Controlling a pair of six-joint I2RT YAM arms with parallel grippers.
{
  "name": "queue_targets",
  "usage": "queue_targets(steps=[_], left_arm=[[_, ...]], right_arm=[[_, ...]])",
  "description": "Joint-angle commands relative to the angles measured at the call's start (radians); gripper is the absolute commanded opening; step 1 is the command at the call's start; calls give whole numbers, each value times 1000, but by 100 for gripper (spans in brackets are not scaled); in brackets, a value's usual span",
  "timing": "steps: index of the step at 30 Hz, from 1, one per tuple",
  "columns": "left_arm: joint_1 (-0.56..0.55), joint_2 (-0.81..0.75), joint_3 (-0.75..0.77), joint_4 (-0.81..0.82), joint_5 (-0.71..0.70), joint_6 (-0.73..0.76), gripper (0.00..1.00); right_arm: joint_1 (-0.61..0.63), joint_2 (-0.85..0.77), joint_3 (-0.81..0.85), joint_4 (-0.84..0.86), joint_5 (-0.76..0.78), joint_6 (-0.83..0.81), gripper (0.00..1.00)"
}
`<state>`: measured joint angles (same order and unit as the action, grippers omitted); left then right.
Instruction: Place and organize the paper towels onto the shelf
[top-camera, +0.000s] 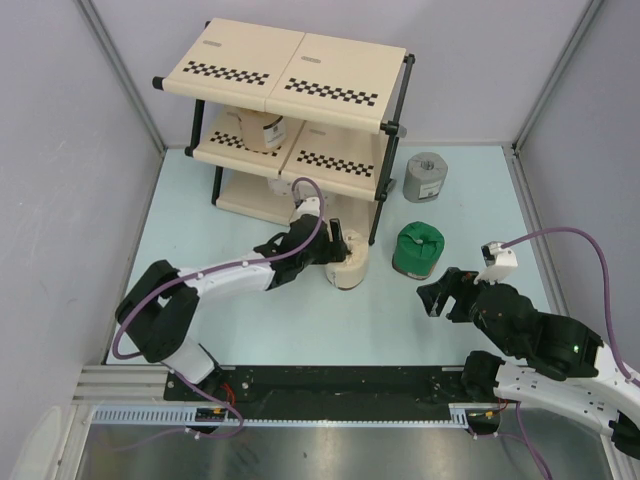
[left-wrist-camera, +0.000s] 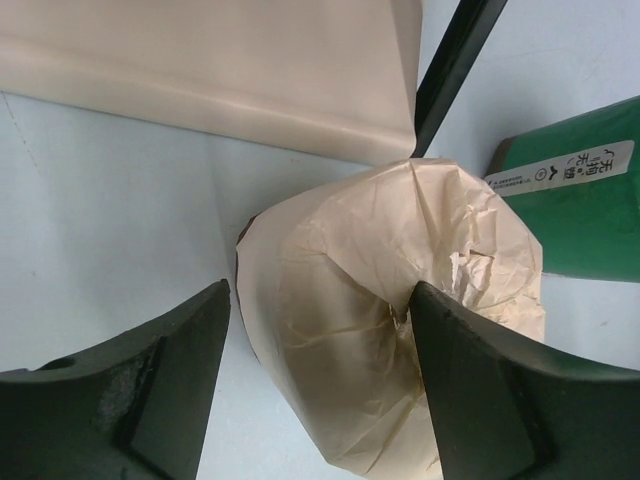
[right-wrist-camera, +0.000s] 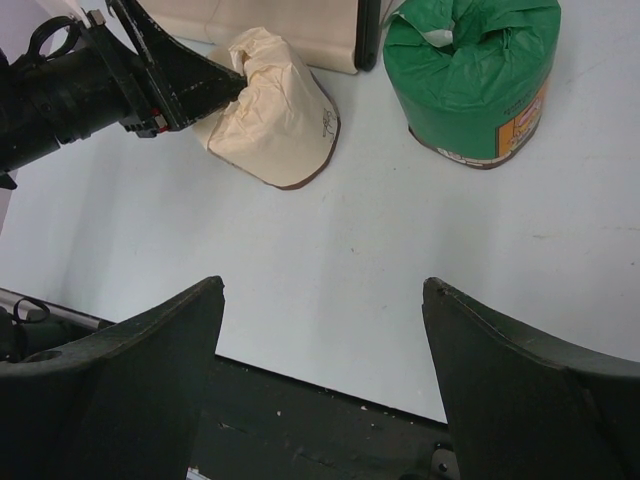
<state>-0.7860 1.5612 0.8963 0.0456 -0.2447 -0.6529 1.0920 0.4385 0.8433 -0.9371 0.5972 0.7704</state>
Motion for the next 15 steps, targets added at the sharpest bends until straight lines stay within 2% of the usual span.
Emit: queue_targets(steps=[1,15], left_arm=[[-9,14,44,-65,-25,22,75],[-16,72,84,-98,-2,30,71]], right_arm=[[6,-3,0,6,30,13,85],[12,-7,2,3,33,20,85]])
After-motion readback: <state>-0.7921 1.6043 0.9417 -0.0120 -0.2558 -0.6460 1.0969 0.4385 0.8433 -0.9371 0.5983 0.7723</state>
